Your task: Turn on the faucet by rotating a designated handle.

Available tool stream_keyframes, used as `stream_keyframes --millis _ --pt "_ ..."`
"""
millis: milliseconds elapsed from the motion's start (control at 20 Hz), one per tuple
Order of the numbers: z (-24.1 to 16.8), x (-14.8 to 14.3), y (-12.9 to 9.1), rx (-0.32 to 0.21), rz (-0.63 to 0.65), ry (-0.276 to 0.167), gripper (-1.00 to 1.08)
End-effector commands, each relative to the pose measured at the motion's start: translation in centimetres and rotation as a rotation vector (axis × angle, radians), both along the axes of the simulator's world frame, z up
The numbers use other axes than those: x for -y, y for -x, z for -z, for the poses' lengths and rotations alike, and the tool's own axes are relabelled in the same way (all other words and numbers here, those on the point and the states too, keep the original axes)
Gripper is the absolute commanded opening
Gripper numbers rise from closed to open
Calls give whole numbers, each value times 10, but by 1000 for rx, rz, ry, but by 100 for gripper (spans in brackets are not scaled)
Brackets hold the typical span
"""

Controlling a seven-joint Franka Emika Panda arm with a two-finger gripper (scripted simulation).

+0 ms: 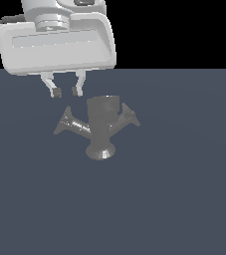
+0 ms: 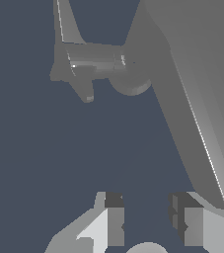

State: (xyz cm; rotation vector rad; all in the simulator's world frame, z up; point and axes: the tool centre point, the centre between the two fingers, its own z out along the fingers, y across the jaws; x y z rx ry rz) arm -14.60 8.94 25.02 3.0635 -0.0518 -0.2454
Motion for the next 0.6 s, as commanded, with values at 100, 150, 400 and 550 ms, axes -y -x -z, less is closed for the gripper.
stream_keyframes --millis 100,150,400,550 --pt "38 -26 -43 83 -62 47 51" --pt "25 -20 -75 151 -20 47 29" --pt "106 -29 -22 26 -176 107 -28" --pt "94 -23 -108 120 49 86 -83"
